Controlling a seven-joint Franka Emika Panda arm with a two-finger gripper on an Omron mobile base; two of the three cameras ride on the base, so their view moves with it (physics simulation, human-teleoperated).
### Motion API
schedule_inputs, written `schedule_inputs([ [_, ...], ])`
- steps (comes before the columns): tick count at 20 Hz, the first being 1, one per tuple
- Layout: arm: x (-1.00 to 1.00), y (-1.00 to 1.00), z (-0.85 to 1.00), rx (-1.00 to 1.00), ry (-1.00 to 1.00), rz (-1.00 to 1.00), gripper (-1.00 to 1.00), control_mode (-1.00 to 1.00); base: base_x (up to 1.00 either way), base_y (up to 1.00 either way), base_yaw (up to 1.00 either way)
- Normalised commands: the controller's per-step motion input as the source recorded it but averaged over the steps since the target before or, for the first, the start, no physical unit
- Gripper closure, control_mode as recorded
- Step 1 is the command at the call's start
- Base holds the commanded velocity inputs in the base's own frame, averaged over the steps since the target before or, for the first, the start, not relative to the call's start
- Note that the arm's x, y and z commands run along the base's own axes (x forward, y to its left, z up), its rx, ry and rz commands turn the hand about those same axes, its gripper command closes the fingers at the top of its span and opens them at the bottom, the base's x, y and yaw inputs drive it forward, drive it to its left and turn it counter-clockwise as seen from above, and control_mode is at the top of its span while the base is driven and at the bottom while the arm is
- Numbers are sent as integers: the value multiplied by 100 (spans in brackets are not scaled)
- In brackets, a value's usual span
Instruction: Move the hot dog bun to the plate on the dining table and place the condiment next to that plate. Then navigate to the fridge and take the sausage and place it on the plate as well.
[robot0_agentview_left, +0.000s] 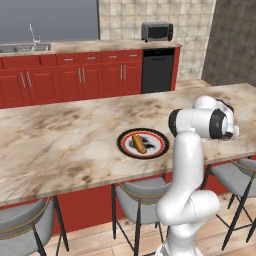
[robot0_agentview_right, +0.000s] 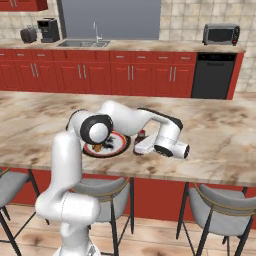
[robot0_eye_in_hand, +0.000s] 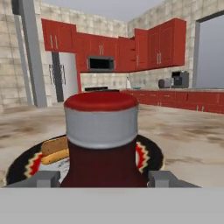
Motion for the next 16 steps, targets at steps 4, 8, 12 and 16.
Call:
schedule_inputs([
  [4, 0, -4, -15, 0, 0, 0, 100, -100, 0, 0, 0],
  [8, 0, 3, -6, 1, -1, 0, 100, -100, 0, 0, 0],
  [12, 2, 28, 0, 0, -4, 0, 100, -100, 0, 0, 0],
  [16, 11, 31, 0, 0, -5, 0, 100, -100, 0, 0, 0],
])
